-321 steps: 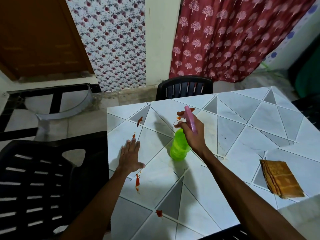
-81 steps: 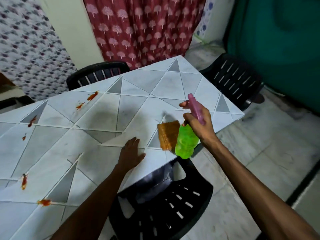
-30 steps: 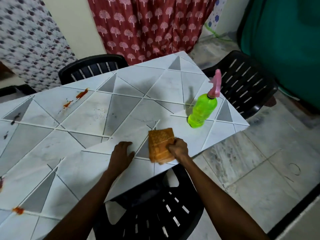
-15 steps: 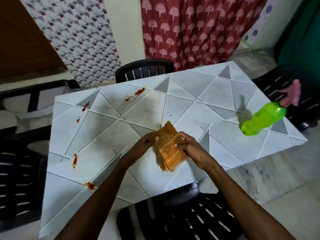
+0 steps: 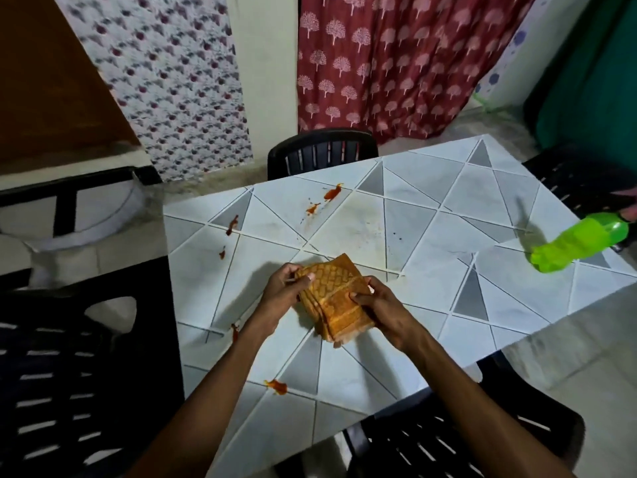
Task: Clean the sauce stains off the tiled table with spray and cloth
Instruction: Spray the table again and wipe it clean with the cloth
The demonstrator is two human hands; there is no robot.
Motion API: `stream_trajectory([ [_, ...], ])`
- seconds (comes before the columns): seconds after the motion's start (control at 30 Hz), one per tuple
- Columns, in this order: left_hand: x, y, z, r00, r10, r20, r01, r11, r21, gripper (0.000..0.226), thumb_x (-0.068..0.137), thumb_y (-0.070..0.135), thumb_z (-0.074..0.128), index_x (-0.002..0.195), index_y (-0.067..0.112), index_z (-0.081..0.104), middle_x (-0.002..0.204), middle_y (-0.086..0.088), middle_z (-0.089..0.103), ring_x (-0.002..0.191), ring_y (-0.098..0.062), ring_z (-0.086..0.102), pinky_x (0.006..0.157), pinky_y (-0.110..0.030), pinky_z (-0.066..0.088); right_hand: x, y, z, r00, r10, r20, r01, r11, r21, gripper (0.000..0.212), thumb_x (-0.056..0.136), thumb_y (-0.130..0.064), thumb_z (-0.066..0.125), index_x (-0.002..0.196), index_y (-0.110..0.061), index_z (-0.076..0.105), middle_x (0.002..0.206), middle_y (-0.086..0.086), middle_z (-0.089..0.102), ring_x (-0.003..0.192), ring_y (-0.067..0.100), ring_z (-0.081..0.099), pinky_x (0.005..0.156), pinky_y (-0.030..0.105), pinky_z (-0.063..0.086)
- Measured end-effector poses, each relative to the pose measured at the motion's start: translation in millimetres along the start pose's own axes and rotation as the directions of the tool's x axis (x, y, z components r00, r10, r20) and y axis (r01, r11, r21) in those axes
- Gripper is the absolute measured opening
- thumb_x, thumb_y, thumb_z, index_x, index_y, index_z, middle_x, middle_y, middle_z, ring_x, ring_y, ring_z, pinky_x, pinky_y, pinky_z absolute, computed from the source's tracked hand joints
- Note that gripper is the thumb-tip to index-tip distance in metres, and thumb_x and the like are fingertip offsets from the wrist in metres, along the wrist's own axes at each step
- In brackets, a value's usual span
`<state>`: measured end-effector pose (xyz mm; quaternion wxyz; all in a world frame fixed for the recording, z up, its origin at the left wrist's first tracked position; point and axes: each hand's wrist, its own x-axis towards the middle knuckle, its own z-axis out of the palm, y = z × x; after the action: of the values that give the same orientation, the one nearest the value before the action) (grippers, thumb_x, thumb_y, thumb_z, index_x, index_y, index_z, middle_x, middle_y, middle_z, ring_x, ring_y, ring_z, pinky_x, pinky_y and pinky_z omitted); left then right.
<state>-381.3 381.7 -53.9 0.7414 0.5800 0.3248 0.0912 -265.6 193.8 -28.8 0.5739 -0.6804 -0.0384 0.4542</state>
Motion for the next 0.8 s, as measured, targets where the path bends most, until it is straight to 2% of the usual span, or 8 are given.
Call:
stream_trajectory([
  [0.07,9.6,3.8,-6.5,1.0,-0.005,0.017,0.005,1.0,0.014,0.025,0.09,0.024,0.07,0.108,0.011,0.058,0.102,-0.005,0.069,0.093,-0.017,0.065,0.071,-0.032,0.053,7.0,-2.8,9.3,0.999,-0.01,-0.039,0.007,0.998,-0.059,0.022,0.095,-0.014,0.065,0.117,-0.013,0.058,0.119,0.014,0.071,0.11,0.035,0.069,0.095,0.052,0.057],
  [0.2,34.6,5.9,-4.2,0.997,0.069,-0.041,-0.063,0.988,0.143,0.02,0.09,0.031,0.07,0.101,0.02,0.058,0.099,0.0,0.068,0.093,-0.017,0.064,0.065,-0.028,0.05,21.2,-8.2,12.9,0.99,-0.076,-0.118,0.058,0.987,-0.152,0.021,0.098,-0.021,0.065,0.117,-0.017,0.057,0.115,0.01,0.072,0.099,0.028,0.072,0.068,0.038,0.062],
  [0.3,56.3,12.6,6.1,0.991,0.108,-0.078,-0.088,0.971,0.222,0.031,0.088,0.034,0.072,0.114,0.024,0.057,0.109,-0.002,0.065,0.101,-0.017,0.062,0.073,-0.033,0.054,36.4,-11.4,8.2,0.974,-0.144,-0.175,0.097,0.963,-0.25,0.015,0.098,-0.031,0.063,0.112,-0.028,0.057,0.115,0.008,0.072,0.1,0.028,0.072,0.081,0.048,0.063],
  [0.37,72.9,21.3,17.0,0.994,0.061,-0.096,-0.044,0.984,0.171,0.042,0.089,0.034,0.072,0.124,0.027,0.051,0.117,-0.004,0.06,0.105,-0.016,0.059,0.076,-0.034,0.054,47.9,-16.7,3.4,0.96,-0.189,-0.205,0.134,0.957,-0.258,0.014,0.098,-0.032,0.062,0.111,-0.03,0.057,0.116,0.009,0.071,0.102,0.028,0.07,0.087,0.051,0.061],
  [0.47,101.6,31.5,30.5,1.0,-0.028,0.001,0.028,0.997,0.067,0.055,0.087,0.028,0.074,0.132,0.034,0.042,0.127,-0.004,0.055,0.112,-0.017,0.057,0.079,-0.035,0.053,73.2,-30.0,-9.7,0.941,-0.214,-0.264,0.169,0.969,-0.183,0.011,0.096,-0.031,0.062,0.107,-0.032,0.059,0.113,0.009,0.072,0.1,0.03,0.072,0.081,0.054,0.062],
  [0.57,135.4,41.0,44.5,0.997,0.022,0.078,-0.043,0.962,0.271,0.07,0.083,0.015,0.077,0.137,0.036,0.038,0.131,-0.001,0.051,0.122,-0.019,0.05,0.095,-0.044,0.052,110.8,-51.2,-30.6,0.938,-0.157,-0.309,0.128,0.986,-0.111,0.017,0.096,-0.02,0.062,0.106,-0.034,0.062,0.111,0.01,0.073,0.096,0.033,0.073,0.075,0.055,0.063],
  [0.7,194.6,56.8,68.3,0.987,0.152,0.047,-0.156,0.868,0.472,0.069,0.083,-0.003,0.071,0.14,0.02,0.039,0.122,-0.002,0.054,0.111,-0.015,0.053,0.077,-0.015,0.049,166.7,-80.8,-57.3,0.944,-0.136,-0.299,0.087,0.981,-0.171,0.029,0.092,-0.012,0.063,0.113,-0.032,0.064,0.107,0.008,0.073,0.095,0.033,0.073,0.078,0.057,0.062],
  [0.8,245.6,58.9,80.5,0.978,0.196,0.073,-0.204,0.812,0.547,0.071,0.081,0.0,0.074,0.14,0.021,0.039,0.127,-0.006,0.057,0.113,-0.021,0.057,0.084,-0.032,0.055,208.8,-92.6,-76.9,0.922,-0.167,-0.35,0.079,0.964,-0.253,0.032,0.088,-0.011,0.065,0.112,-0.032,0.065,0.1,0.002,0.074,0.093,0.028,0.072,0.078,0.048,0.063],
])
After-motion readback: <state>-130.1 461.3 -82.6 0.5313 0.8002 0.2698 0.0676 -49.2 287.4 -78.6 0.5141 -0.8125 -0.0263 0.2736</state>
